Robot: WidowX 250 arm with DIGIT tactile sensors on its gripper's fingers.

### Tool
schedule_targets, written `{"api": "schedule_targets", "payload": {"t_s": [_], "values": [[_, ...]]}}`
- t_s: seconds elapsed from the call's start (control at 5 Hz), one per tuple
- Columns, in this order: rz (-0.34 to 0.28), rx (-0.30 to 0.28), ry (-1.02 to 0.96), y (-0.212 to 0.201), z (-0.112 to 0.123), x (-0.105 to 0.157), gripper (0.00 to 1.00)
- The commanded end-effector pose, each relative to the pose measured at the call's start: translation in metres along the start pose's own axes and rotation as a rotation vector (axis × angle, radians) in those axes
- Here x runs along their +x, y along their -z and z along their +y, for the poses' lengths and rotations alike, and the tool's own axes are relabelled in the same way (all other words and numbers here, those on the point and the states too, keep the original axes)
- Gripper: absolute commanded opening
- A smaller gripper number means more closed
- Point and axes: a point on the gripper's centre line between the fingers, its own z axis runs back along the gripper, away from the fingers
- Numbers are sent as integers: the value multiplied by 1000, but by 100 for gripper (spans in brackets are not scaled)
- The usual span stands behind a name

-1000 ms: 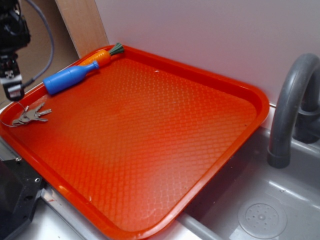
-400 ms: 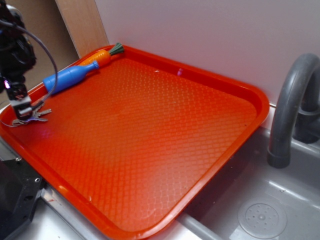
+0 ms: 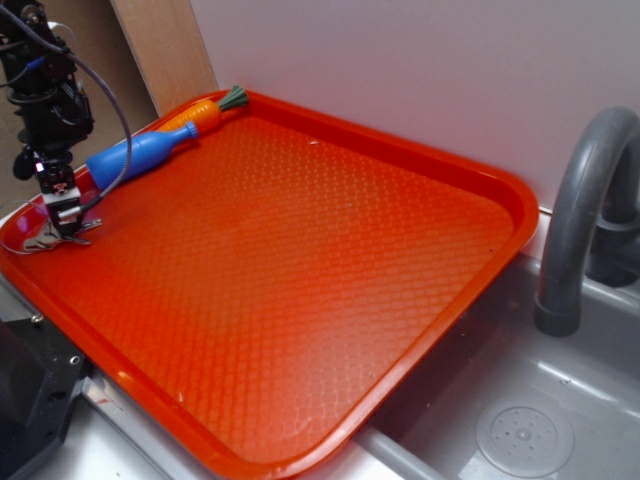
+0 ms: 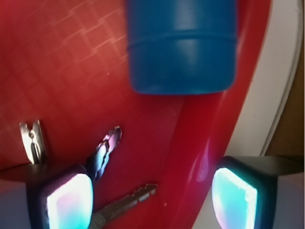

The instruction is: Grab the silver keys.

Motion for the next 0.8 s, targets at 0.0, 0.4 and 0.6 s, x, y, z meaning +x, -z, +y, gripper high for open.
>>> {"api": "schedule_targets", "payload": {"t_s": [0.0,0.4,0.6], "values": [[-170,-56,177,-30,-25,-17,100],[-225,-28,163,-59,-55,-32,100],[-240,10,209,-51,-57,-52,100]]}}
